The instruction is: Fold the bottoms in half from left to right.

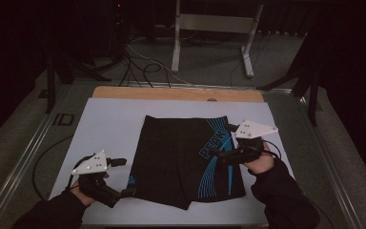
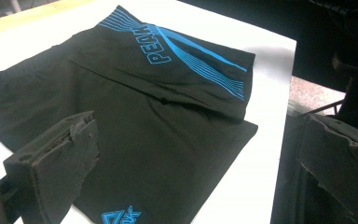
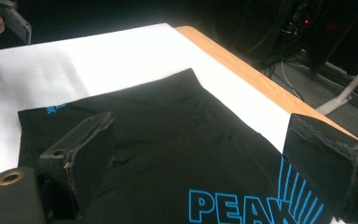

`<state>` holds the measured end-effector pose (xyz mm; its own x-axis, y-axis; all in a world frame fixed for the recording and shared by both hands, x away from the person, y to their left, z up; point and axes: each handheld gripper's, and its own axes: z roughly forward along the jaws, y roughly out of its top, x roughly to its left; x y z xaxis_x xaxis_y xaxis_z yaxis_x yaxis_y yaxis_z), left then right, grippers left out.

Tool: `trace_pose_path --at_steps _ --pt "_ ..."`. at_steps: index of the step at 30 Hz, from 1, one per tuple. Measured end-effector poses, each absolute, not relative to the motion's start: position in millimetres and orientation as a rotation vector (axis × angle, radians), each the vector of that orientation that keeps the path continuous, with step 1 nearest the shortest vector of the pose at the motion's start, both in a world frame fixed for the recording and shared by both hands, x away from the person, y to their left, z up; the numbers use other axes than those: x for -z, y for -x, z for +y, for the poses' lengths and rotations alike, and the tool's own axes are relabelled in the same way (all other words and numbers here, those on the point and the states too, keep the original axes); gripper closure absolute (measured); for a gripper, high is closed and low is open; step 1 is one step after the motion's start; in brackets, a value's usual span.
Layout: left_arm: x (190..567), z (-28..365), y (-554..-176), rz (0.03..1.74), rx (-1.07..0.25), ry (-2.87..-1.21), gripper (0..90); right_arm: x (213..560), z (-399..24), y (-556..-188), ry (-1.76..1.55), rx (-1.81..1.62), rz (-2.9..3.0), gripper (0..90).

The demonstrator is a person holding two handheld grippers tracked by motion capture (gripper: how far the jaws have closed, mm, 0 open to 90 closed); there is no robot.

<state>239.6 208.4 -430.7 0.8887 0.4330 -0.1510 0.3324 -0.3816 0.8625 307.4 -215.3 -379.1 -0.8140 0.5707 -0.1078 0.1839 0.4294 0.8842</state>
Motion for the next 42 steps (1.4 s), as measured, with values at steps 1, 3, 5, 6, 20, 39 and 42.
trace_pose_path --at_steps 1,3,5,6,20,39,42 --pt "430.2 208.1 -239.6 0.558 -0.121 -2.003 0.0 378.9 -214.1 -309.2 -0.638 -1.35 2.297 9.4" --pt "428.9 208.2 -239.9 0.561 -0.127 -2.002 0.0 378.3 -211.3 -312.2 -0.645 -1.357 2.298 9.4" --pt "427.4 208.4 -240.1 0.568 -0.136 -2.001 0.0 377.4 -208.6 -315.2 -0.641 -1.356 2.299 9.5" --pt "426.8 208.4 -240.2 0.573 -0.14 -2.001 0.0 377.0 -207.1 -316.8 -0.64 -1.355 2.298 9.5" --pt "425.0 207.3 -238.9 0.69 -0.228 -2.011 0.0 374.1 -176.3 -339.9 -0.604 -1.364 2.322 9.5" --pt "435.7 193.2 -228.9 0.818 -0.316 -2.015 0.0 387.2 -127.7 -371.3 -0.602 -1.371 2.367 9.6" --pt "438.1 191.3 -228.4 0.843 -0.322 -2.015 0.0 390.9 -117.4 -378.2 -0.603 -1.355 2.384 10.6"
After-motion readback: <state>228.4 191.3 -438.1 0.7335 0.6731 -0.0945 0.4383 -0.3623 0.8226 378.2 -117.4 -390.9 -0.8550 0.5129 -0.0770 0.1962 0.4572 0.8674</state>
